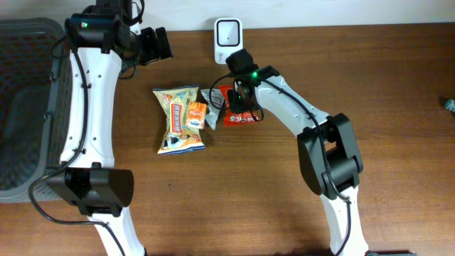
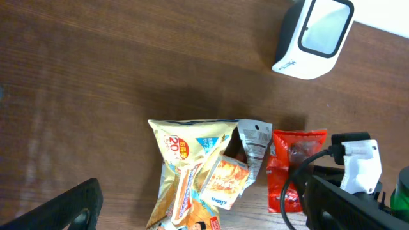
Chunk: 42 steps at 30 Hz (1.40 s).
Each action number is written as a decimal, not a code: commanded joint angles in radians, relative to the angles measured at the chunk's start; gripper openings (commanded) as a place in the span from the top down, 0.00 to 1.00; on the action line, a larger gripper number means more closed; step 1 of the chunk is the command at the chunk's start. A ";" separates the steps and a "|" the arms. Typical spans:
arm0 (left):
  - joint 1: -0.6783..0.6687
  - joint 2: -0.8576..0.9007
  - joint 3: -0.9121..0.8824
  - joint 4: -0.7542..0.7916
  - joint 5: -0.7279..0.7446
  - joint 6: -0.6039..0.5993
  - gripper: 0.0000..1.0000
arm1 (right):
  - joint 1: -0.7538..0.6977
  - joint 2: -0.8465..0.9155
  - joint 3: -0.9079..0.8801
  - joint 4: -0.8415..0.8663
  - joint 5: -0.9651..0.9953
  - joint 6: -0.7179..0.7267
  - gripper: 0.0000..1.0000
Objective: Scan the item barcode
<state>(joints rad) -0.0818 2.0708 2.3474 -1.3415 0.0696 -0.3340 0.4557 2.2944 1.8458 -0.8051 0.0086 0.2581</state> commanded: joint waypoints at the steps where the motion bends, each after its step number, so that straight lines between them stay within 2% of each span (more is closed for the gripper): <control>1: 0.006 -0.009 0.000 0.002 -0.011 -0.007 0.01 | -0.021 -0.011 0.053 -0.041 0.022 0.039 0.91; 3: 0.006 -0.009 0.000 0.002 -0.011 -0.007 0.01 | -0.034 -0.011 0.105 -0.105 0.017 0.040 0.96; 5: 0.006 -0.009 0.000 0.002 -0.011 -0.007 0.01 | -0.046 -0.012 0.143 -0.152 -0.035 0.040 0.96; 8: 0.006 -0.009 0.000 0.002 -0.011 -0.007 0.01 | -0.082 -0.013 0.209 -0.201 -0.218 0.040 0.96; 16: 0.006 -0.009 0.000 0.002 -0.011 -0.007 0.01 | -0.336 -0.012 0.275 -0.212 -1.120 0.099 0.96; 20: 0.006 -0.009 0.000 0.002 -0.011 -0.007 0.01 | -0.393 -0.012 0.274 -0.212 -1.350 0.098 0.96; 23: 0.006 -0.009 0.000 0.002 -0.011 -0.007 0.01 | -0.396 -0.012 0.274 -0.212 -1.450 0.087 0.96; 25: 0.006 -0.009 0.000 0.002 -0.011 -0.007 0.01 | -0.392 -0.012 0.273 -0.219 -1.385 0.013 0.96; 26: 0.006 -0.009 0.000 0.002 -0.011 -0.007 0.01 | -0.391 -0.012 0.273 -0.260 -1.256 0.001 0.96; 29: 0.006 -0.009 0.000 0.002 -0.011 -0.007 0.01 | -0.380 -0.012 0.272 -0.412 -0.608 0.013 0.96; 31: 0.006 -0.009 0.000 0.002 -0.011 -0.007 0.01 | -0.363 -0.012 0.271 -0.467 -0.401 0.012 0.95; 32: 0.006 -0.009 0.000 0.002 -0.011 -0.007 0.01 | -0.356 -0.012 0.271 -0.483 -0.346 0.012 0.91; 33: 0.006 -0.009 0.000 0.002 -0.011 -0.007 0.01 | -0.342 -0.012 0.271 -0.515 -0.245 0.011 0.74; 35: 0.007 -0.009 0.000 0.002 -0.011 -0.007 0.01 | -0.322 -0.012 0.271 -0.550 -0.155 0.011 0.14; 36: 0.007 -0.009 0.000 0.002 -0.011 -0.007 0.01 | -0.310 -0.012 0.271 -0.560 -0.151 -0.001 0.02; 41: 0.006 -0.009 0.000 0.002 -0.011 -0.007 0.01 | -0.212 -0.012 0.271 -0.671 -0.148 -0.152 0.01; 42: 0.006 -0.009 0.000 0.002 -0.011 -0.007 0.01 | -0.182 -0.012 0.271 -0.702 -0.093 -0.153 0.01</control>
<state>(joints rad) -0.0818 2.0708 2.3474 -1.3418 0.0696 -0.3340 0.2066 2.2929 2.1059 -1.4536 -0.1776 0.1806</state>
